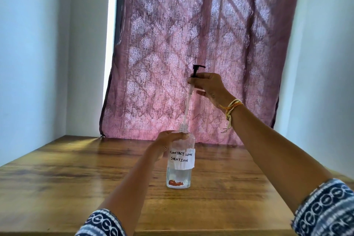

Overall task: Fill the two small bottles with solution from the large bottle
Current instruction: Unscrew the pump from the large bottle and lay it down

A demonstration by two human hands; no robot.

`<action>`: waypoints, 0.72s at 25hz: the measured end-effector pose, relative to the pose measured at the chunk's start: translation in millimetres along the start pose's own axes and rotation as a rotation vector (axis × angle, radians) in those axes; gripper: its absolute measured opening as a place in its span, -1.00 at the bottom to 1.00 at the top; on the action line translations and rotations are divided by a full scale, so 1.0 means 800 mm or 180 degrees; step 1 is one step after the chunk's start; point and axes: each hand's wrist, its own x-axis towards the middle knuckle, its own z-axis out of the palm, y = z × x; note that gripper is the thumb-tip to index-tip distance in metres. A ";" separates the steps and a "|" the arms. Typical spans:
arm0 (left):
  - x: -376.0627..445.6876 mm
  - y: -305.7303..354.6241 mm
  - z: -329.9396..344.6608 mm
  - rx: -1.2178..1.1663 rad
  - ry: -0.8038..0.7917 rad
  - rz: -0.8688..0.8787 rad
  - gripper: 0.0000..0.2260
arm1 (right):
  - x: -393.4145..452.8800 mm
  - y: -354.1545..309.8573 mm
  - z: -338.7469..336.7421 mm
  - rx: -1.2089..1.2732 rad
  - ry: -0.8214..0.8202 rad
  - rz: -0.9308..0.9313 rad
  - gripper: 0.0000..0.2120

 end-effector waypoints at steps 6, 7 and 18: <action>0.004 0.027 -0.010 0.0776 -0.0450 -0.0505 -0.59 | 0.002 -0.025 -0.022 0.0262 0.0565 -0.0031 -0.87; 0.007 0.029 -0.012 0.0952 -0.0412 -0.0617 -0.55 | 0.001 -0.025 -0.028 0.0315 0.0605 0.0048 -0.86; -0.003 0.040 -0.003 0.1382 0.0153 0.0265 -0.59 | -0.042 0.020 -0.065 0.1863 0.1327 0.0301 -0.78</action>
